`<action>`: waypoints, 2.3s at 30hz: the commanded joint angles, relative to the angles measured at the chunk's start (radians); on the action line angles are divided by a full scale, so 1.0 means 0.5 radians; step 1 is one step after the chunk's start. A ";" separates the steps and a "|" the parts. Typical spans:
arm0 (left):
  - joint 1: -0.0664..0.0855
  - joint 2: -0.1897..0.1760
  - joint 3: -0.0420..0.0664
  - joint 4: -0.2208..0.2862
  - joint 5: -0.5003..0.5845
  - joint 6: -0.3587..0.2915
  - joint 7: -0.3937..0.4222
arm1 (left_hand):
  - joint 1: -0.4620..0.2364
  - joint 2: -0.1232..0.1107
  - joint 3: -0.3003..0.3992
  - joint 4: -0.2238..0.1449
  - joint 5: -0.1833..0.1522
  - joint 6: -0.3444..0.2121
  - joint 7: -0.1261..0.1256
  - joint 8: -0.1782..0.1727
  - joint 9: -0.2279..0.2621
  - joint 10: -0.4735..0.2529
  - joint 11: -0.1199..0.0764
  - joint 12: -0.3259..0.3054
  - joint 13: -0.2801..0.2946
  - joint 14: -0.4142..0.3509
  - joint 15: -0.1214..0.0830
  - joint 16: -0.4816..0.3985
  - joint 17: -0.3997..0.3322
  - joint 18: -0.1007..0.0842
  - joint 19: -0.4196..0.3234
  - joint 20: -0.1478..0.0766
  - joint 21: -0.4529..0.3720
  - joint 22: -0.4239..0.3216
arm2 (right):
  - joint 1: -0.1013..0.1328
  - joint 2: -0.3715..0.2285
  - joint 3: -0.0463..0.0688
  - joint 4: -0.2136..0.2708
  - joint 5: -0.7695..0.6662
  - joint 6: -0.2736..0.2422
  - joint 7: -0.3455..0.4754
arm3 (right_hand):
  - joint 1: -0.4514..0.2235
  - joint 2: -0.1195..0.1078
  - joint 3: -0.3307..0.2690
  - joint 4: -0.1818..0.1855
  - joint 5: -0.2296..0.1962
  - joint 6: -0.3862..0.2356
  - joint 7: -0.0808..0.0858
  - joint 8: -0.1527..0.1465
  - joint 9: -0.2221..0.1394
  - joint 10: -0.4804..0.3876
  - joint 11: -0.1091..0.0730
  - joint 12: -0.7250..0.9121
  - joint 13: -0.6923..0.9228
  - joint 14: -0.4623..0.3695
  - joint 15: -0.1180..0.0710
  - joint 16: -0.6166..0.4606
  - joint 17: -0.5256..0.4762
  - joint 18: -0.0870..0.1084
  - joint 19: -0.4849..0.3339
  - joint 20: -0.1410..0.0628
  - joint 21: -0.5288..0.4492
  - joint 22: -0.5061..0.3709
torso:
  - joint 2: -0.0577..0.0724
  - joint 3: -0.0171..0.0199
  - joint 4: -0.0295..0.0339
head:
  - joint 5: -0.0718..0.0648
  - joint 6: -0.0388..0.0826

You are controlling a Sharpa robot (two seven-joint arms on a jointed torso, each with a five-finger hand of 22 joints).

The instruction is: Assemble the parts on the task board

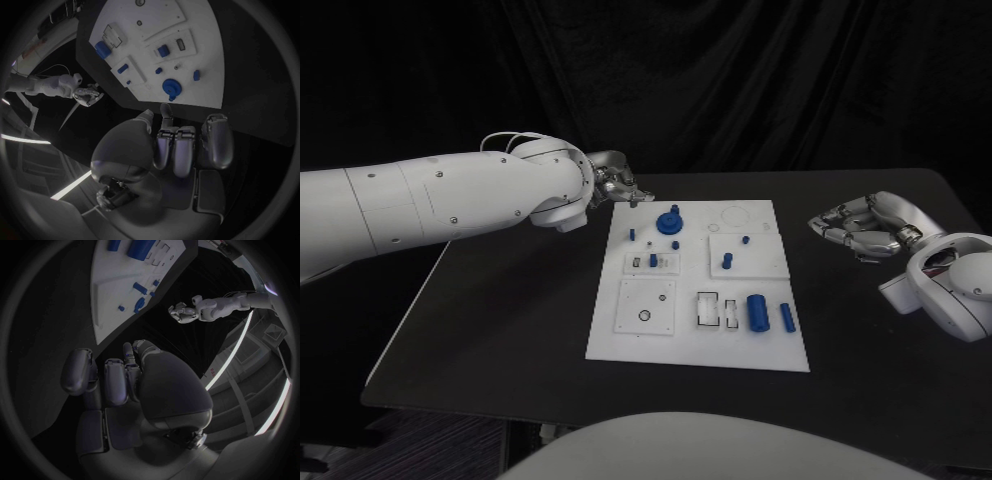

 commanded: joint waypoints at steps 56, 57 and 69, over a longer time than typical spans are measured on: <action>-0.187 0.360 -0.005 -0.664 -0.032 0.390 -0.041 | -0.072 0.037 -0.083 0.059 -0.116 -0.032 0.016 -0.009 0.105 0.214 0.017 0.007 0.527 0.215 0.012 -0.010 0.527 -0.001 -0.006 0.020 -0.036 0.221 | -0.025 -0.013 0.002 0.003 -0.010 0.018 0.012 | 0.015 0.005 0.003 -0.011 0.014 -0.003 0.008 -0.011 0.003 -0.019 0.001 -0.011 0.012 0.057 0.003 -0.014 0.045 0.042 -0.009 0.000 -0.010 0.231 | 0.038 0.0001 -0.013 | 0.051 0.000; -0.188 0.360 -0.005 -0.666 -0.032 0.391 -0.040 | -0.071 0.037 -0.082 0.058 -0.115 -0.034 0.016 -0.009 0.105 0.214 0.017 0.007 0.527 0.215 0.012 -0.010 0.527 -0.001 -0.007 0.020 -0.037 0.221 | -0.025 -0.012 0.002 0.003 -0.010 0.018 0.012 | 0.015 0.005 0.003 -0.011 0.014 -0.003 0.008 -0.011 0.003 -0.019 0.001 -0.011 0.012 0.057 0.003 -0.014 0.045 0.042 -0.009 0.000 -0.010 0.231 | 0.038 0.0000 -0.013 | 0.051 0.000; -0.210 0.370 -0.005 -0.678 -0.032 0.397 -0.023 | -0.047 0.041 -0.073 0.045 -0.076 -0.045 0.019 -0.025 0.104 0.214 0.019 0.007 0.527 0.215 0.014 -0.010 0.527 0.000 -0.011 0.021 -0.044 0.220 | -0.025 -0.011 0.002 0.003 -0.013 0.017 0.012 | 0.016 0.005 0.005 -0.012 0.017 -0.003 0.008 -0.011 0.003 -0.020 0.001 -0.011 0.012 0.057 0.003 -0.014 0.045 0.042 -0.009 0.001 -0.011 0.232 | 0.036 0.0006 -0.011 | 0.047 0.000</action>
